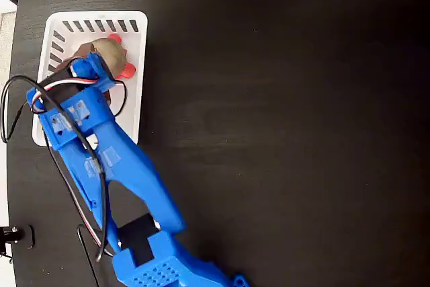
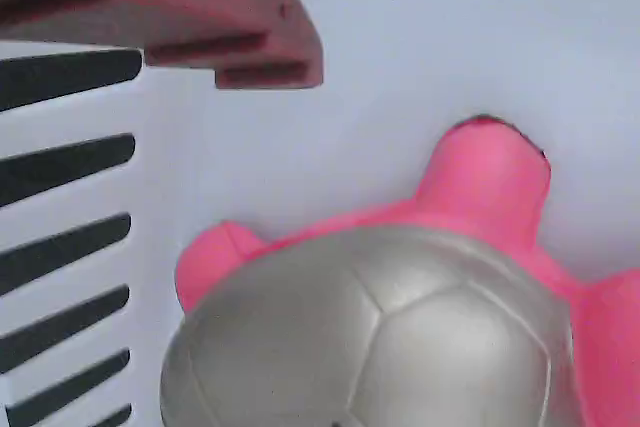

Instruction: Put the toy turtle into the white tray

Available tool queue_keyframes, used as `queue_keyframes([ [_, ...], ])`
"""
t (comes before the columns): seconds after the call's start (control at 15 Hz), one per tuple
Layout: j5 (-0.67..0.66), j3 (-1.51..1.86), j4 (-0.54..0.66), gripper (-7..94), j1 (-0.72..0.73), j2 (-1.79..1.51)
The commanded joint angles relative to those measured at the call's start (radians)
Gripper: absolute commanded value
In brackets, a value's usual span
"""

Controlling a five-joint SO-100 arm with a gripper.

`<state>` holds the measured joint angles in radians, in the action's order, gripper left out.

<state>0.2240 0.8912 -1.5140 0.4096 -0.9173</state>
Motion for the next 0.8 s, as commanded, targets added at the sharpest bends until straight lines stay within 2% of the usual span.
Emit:
queue_keyframes([
  [0.0, 0.025, -0.052, -0.018, 56, 0.026, -0.054],
  [0.2, 0.038, -0.118, -0.103, 56, 0.026, -0.107],
  [0.47, 0.038, -0.110, -0.130, 56, 0.026, -0.201],
  [0.53, 0.041, -0.107, -0.135, 50, 0.026, -0.229],
  [0.6, 0.044, -0.101, -0.137, 37, 0.026, -0.261],
  [0.67, 0.055, -0.100, -0.137, 17, 0.026, -0.287],
  [0.73, 0.066, -0.095, -0.137, 4, 0.026, -0.311],
])
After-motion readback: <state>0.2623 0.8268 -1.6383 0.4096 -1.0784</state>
